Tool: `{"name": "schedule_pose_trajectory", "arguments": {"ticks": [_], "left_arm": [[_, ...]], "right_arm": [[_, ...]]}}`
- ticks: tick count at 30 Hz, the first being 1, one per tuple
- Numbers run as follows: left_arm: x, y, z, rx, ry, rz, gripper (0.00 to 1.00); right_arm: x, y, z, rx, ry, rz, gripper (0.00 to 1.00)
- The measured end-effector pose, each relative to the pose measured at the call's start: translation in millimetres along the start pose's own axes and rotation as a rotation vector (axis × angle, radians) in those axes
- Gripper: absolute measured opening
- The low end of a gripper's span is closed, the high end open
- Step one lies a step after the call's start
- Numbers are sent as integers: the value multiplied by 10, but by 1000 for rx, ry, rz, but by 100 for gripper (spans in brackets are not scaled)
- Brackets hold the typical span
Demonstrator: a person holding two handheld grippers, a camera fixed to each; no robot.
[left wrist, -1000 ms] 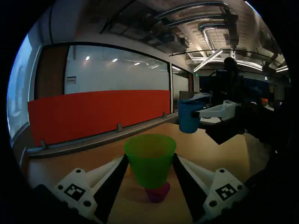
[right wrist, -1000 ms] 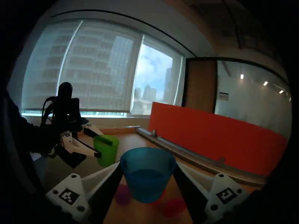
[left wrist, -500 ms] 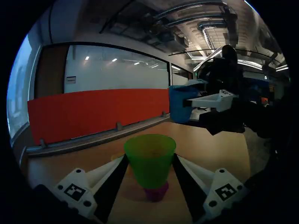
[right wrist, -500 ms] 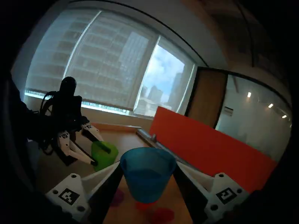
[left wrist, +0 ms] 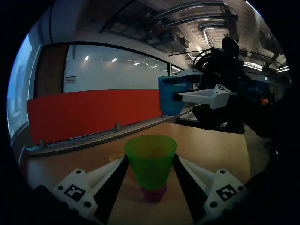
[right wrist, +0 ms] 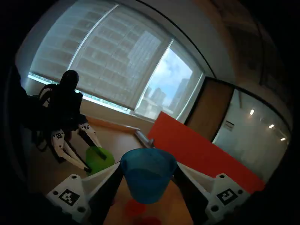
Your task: Pour water
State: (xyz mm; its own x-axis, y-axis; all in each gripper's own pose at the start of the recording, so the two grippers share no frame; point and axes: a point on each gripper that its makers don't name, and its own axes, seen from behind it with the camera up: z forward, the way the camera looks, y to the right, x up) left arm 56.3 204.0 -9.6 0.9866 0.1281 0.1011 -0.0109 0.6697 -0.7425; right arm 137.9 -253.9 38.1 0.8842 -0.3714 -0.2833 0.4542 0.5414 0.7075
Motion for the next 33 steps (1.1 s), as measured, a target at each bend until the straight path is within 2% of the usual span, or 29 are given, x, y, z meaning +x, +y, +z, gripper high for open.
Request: {"name": "schedule_pose_trajectory", "arguments": {"ticks": [14, 33], "left_arm": [[55, 130, -2, -14, 13, 29, 83], [112, 214, 43, -38, 24, 10, 83]], "right_arm": [[193, -34, 142, -1, 2, -138, 91], [330, 48, 264, -28, -5, -289, 91]]}}
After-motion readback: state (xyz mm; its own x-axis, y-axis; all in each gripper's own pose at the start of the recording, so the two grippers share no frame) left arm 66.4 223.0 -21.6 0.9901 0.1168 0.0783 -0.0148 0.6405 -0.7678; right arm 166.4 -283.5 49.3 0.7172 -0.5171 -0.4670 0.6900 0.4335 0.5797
